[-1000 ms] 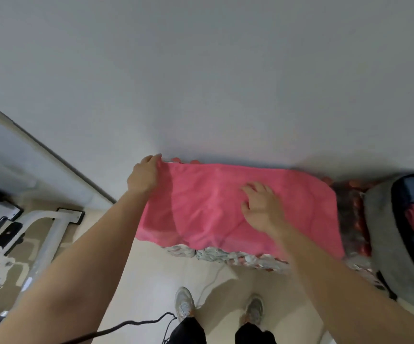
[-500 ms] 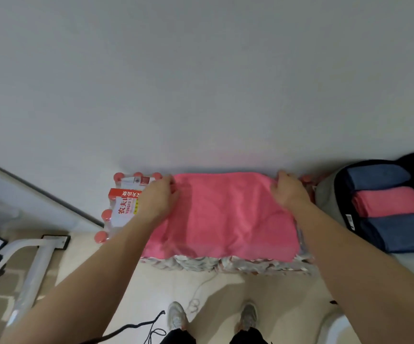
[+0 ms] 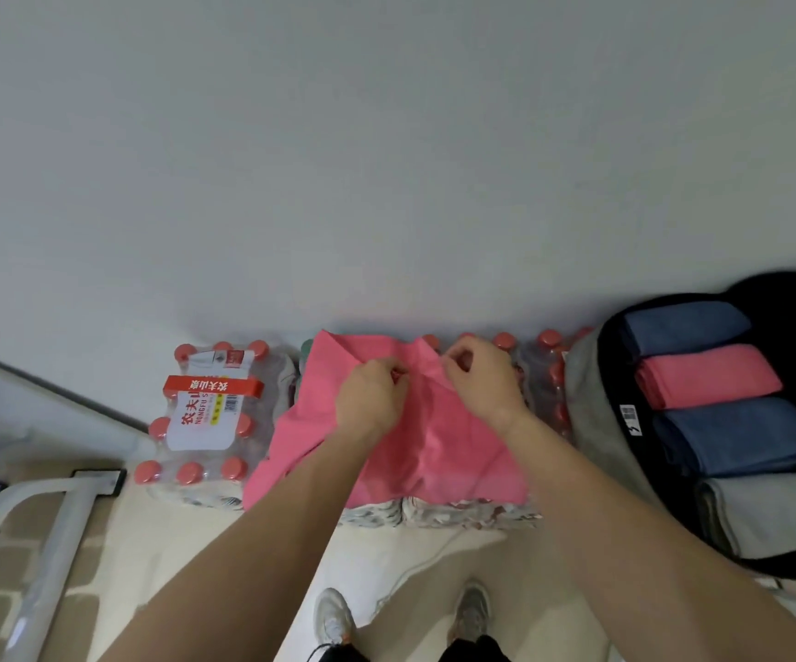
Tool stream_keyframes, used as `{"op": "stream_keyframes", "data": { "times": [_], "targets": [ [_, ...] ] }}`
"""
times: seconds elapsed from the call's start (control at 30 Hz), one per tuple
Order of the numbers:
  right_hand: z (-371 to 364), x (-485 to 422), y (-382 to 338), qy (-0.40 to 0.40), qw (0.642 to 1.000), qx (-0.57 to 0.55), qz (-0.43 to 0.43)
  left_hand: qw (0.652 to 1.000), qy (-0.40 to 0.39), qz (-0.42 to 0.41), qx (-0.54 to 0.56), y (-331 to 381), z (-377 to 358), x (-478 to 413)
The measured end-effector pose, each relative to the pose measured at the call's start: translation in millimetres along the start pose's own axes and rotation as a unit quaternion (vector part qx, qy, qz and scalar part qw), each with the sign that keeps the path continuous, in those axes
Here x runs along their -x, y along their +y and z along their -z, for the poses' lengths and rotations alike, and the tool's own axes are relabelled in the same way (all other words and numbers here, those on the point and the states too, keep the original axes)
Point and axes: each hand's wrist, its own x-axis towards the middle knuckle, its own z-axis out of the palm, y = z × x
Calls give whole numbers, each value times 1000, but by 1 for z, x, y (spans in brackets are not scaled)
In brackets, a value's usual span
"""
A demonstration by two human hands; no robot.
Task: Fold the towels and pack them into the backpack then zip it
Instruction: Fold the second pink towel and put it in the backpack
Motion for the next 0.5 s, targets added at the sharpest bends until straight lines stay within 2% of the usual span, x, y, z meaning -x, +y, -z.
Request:
{"op": "stream_keyframes", "data": {
  "times": [0.1,0.3,0.4,0.5],
  "targets": [
    [-1,3,-2,33,998,-44,-42,999,-5,-4,45,0,2,-1],
    [-2,12,-7,-23,991,-49,-119,987,-75,27,142,-4,24,6],
    [-1,23,-20,-30,990,-86,-111,965,-145,19,219,-11,35,12],
    [-2,38,-32,-26,983,-152,-96,964,-163,-22,208,-19,45,19]
  ]
}}
